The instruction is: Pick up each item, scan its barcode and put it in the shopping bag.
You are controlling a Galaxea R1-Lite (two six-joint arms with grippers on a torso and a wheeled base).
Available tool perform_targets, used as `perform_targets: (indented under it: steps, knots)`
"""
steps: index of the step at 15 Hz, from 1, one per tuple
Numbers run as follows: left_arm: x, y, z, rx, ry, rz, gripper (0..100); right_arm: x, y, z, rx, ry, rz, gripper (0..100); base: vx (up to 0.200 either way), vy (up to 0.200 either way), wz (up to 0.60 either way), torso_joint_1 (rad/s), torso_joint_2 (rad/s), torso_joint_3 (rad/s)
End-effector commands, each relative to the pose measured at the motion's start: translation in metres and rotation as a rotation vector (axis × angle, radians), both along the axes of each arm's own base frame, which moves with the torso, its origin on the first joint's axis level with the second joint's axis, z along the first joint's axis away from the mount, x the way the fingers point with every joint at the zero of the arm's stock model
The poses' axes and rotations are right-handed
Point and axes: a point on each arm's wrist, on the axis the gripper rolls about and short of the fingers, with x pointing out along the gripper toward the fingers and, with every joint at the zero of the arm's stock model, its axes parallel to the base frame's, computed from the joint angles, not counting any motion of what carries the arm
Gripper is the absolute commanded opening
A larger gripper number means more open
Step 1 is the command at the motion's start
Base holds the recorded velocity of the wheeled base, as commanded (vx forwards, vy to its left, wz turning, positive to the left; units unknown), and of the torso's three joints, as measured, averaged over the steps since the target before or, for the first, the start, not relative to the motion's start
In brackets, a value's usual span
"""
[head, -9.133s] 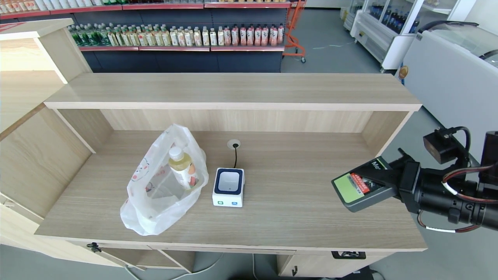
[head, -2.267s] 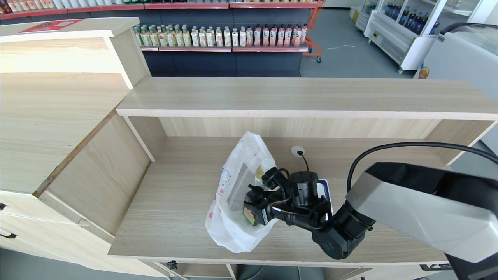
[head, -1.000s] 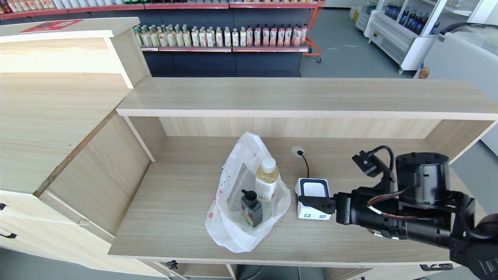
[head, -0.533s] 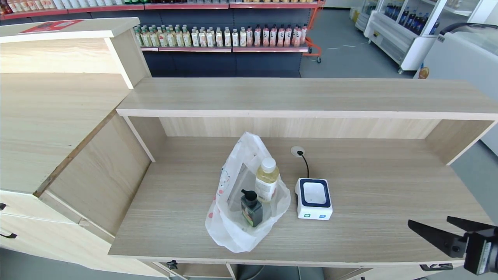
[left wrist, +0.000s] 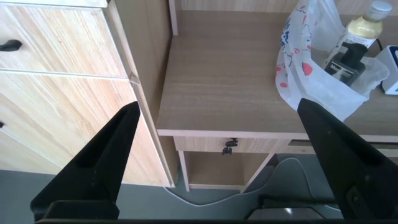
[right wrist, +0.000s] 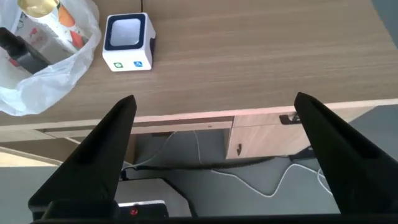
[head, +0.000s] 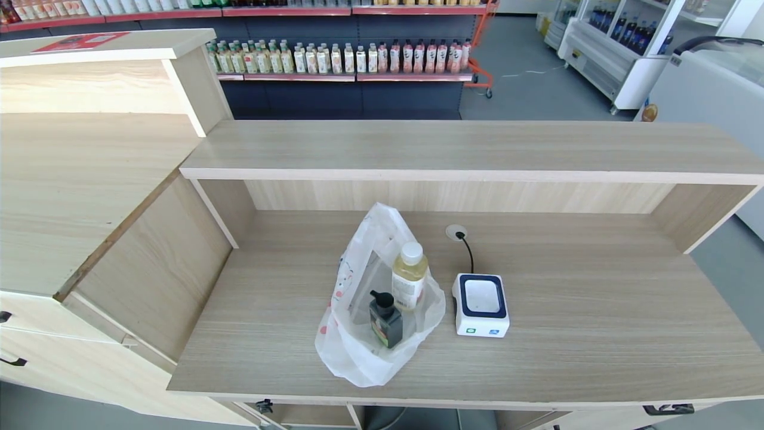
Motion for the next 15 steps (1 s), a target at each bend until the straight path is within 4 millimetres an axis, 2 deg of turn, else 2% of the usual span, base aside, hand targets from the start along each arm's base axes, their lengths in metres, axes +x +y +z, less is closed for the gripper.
perform_targets:
  steps: [1,6,7,15]
  knots:
    - [0.0,0.0,0.0,-0.001,-0.001,0.002,100,-0.0083,0.0001,-0.0066,-0.001,-0.101,-0.013,100,0.0,0.0,0.0,0.0,0.0,0.0]
    - [0.0,0.0,0.0,-0.001,-0.001,0.0,100,-0.0083,0.0003,-0.0066,-0.039,-0.1,-0.003,100,0.0,0.0,0.0,0.0,0.0,0.0]
    - [0.0,0.0,0.0,-0.001,-0.001,0.002,100,-0.0083,0.0003,-0.0067,-0.05,-0.098,-0.001,0,0.0,0.0,0.0,0.0,0.0,0.0]
    - [0.0,0.0,0.0,-0.001,-0.001,0.0,100,-0.0083,0.0003,-0.0067,-0.046,-0.098,-0.001,0,0.0,0.0,0.0,0.0,0.0,0.0]
